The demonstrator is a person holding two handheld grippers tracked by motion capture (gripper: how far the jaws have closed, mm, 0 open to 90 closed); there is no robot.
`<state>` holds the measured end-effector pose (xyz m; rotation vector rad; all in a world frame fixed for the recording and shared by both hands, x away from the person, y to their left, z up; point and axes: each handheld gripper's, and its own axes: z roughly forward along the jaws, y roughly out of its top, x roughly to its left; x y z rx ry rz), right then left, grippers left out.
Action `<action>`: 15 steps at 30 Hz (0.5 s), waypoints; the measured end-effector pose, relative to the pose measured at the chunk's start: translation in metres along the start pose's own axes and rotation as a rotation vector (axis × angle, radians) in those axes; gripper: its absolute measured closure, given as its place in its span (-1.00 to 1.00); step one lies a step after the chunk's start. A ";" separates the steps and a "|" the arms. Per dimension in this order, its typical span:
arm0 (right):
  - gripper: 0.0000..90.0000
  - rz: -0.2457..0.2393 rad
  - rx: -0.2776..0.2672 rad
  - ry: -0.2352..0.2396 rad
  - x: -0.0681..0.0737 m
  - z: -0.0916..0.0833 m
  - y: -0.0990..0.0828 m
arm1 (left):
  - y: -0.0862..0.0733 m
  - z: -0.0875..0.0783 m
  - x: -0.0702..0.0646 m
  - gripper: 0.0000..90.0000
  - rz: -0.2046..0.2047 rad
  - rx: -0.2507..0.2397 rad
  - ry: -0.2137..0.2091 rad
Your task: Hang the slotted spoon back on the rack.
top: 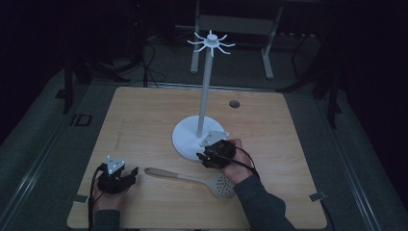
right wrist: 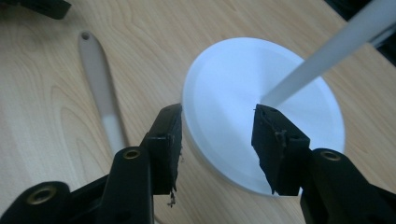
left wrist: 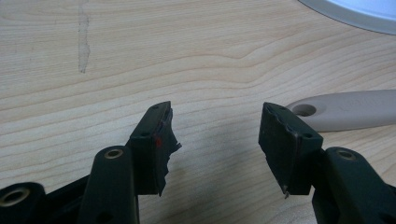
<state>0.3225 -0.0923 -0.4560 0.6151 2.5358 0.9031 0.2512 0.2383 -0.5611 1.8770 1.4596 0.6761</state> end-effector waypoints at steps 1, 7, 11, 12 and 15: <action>0.17 -0.002 0.004 0.004 0.000 0.001 0.002 | 0.000 0.000 0.000 0.00 -0.001 -0.001 -0.001; 0.21 -0.030 0.055 0.055 0.001 0.012 0.008 | -0.001 -0.002 0.001 0.00 -0.007 -0.008 0.003; 0.22 -0.057 0.089 0.069 0.001 0.020 0.012 | -0.001 -0.003 0.002 0.00 -0.015 -0.010 0.007; 0.24 -0.059 0.097 0.080 0.001 0.022 0.013 | -0.001 -0.003 0.002 0.00 -0.014 -0.009 0.006; 0.34 -0.070 0.107 0.104 0.002 0.025 0.015 | -0.001 -0.003 0.002 0.00 -0.011 -0.009 0.006</action>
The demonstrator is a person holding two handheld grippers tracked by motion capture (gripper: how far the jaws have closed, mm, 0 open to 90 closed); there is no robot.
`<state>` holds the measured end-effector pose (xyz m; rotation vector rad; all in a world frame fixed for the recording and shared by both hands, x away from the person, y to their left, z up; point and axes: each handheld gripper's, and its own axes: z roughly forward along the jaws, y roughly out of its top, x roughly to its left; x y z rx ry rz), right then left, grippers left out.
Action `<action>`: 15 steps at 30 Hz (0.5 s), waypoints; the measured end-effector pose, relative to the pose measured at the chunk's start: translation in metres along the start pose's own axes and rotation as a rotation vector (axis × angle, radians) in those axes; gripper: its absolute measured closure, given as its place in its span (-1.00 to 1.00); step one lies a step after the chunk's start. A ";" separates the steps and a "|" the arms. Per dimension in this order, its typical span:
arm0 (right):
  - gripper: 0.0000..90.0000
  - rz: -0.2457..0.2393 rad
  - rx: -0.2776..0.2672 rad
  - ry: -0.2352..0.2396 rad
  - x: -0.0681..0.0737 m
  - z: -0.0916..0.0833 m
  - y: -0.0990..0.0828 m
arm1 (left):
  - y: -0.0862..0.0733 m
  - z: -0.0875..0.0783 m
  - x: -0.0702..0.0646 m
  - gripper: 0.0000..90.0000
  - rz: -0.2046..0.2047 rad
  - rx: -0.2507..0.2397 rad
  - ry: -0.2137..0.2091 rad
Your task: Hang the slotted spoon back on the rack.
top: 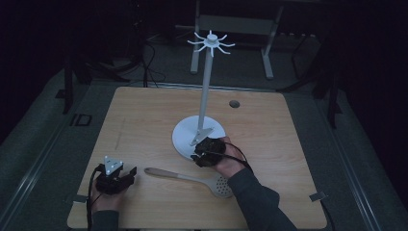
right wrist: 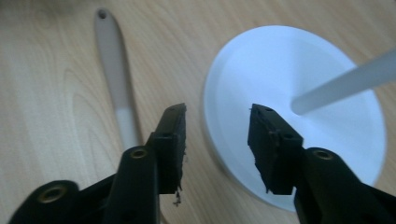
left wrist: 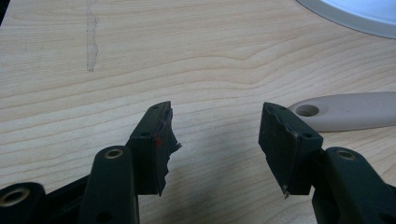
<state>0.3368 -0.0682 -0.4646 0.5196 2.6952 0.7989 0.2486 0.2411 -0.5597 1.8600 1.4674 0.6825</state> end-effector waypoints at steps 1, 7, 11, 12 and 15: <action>0.47 -0.018 0.011 0.032 0.002 0.003 0.002 | 0.000 0.000 0.000 0.00 0.001 -0.001 0.000; 0.64 -0.077 0.062 0.076 0.012 0.014 0.009 | 0.000 -0.001 0.000 0.00 0.000 -0.004 0.000; 0.62 -0.080 0.085 0.097 0.016 0.021 0.012 | 0.000 -0.001 0.000 0.00 0.002 -0.003 -0.001; 0.62 -0.084 0.092 0.105 0.016 0.023 0.013 | 0.000 -0.001 0.000 0.00 0.002 -0.003 -0.001; 0.62 -0.101 0.129 0.133 0.021 0.034 0.015 | 0.000 -0.001 0.000 0.00 0.001 -0.003 -0.001</action>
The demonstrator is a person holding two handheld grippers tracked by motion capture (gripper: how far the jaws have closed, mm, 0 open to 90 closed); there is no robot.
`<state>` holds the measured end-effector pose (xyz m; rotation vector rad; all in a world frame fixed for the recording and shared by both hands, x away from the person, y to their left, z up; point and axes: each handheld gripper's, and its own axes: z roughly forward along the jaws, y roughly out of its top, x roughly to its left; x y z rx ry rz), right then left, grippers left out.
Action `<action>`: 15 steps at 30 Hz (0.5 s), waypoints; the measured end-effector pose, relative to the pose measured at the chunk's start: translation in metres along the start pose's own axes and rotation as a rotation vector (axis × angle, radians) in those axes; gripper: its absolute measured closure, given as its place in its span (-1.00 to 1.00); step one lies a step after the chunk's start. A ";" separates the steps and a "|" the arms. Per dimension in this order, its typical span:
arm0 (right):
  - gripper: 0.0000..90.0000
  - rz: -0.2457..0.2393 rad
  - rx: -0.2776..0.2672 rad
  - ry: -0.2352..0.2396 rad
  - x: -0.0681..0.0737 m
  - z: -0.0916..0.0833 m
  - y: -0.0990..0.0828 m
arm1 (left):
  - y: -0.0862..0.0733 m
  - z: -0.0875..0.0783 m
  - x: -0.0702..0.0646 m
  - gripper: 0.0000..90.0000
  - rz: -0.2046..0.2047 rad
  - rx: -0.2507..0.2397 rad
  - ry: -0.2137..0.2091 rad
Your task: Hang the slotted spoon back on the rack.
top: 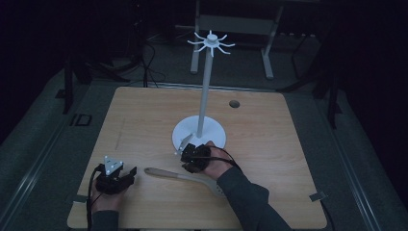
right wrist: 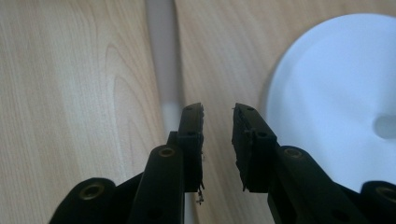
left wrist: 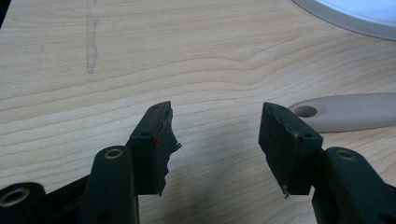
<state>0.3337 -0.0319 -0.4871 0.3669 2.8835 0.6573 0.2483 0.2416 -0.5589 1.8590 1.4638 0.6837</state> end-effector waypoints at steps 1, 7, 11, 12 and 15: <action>0.62 -0.006 0.008 0.005 0.001 0.003 0.001 | 0.000 0.000 0.000 0.00 -0.002 -0.001 -0.001; 0.63 -0.032 0.059 0.027 0.004 0.015 0.005 | 0.000 0.000 0.000 0.00 -0.001 0.000 -0.001; 0.66 -0.057 0.096 0.047 0.009 0.023 0.011 | 0.000 0.000 0.000 0.00 0.000 -0.001 -0.002; 0.67 -0.059 0.104 0.052 0.010 0.025 0.013 | 0.000 0.000 0.000 0.00 -0.001 -0.002 -0.002; 0.67 -0.062 0.130 0.072 0.011 0.030 0.018 | 0.000 -0.001 0.001 0.00 0.002 0.001 -0.002</action>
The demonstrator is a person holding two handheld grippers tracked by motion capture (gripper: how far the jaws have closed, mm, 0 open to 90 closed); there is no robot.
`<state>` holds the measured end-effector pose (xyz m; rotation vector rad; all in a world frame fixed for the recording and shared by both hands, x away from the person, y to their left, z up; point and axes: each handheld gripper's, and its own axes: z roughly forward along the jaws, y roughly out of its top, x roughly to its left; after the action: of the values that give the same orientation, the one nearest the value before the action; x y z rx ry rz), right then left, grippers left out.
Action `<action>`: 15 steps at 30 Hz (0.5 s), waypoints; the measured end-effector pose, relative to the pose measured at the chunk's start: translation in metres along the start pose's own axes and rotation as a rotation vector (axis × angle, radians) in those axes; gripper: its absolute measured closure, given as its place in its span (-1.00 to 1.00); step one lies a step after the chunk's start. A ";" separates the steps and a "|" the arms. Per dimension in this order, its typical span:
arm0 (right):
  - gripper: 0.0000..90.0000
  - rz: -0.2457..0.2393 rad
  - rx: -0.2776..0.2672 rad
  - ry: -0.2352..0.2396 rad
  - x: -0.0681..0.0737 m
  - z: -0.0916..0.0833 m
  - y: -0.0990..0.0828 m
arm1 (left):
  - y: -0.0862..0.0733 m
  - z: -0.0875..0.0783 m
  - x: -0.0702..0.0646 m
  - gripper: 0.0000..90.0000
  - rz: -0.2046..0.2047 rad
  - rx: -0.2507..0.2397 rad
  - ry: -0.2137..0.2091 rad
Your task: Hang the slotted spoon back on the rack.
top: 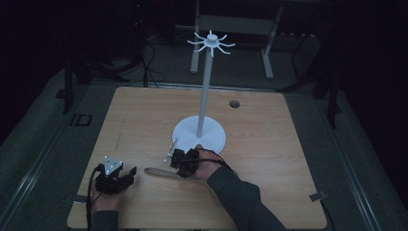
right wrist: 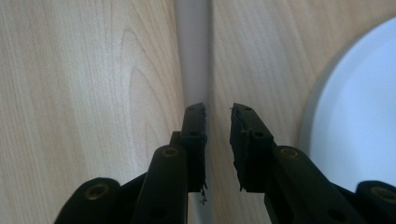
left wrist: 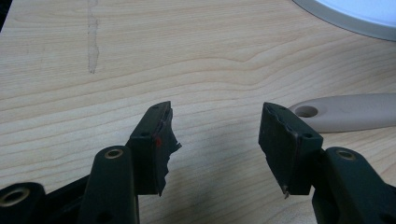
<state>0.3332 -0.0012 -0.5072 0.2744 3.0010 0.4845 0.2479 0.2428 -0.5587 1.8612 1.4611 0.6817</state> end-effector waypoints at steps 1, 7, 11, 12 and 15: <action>0.67 0.004 0.010 0.004 0.000 0.001 0.001 | 0.000 0.000 0.000 0.00 -0.001 -0.001 0.000; 0.65 -0.025 0.056 0.041 0.003 0.011 0.007 | 0.000 0.000 0.000 0.00 -0.005 -0.001 0.002; 0.64 -0.035 0.085 0.049 0.003 0.016 0.011 | 0.000 0.000 0.000 0.00 -0.006 -0.001 0.002; 0.64 -0.029 0.094 0.060 0.002 0.019 0.013 | 0.000 0.000 0.000 0.00 -0.006 -0.001 0.002; 0.64 -0.033 0.109 0.065 0.001 0.022 0.016 | -0.001 0.000 0.000 0.00 -0.007 0.000 0.002</action>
<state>0.3372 0.0205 -0.5228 0.2202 3.0952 0.3335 0.2477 0.2433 -0.5591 1.8552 1.4680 0.6808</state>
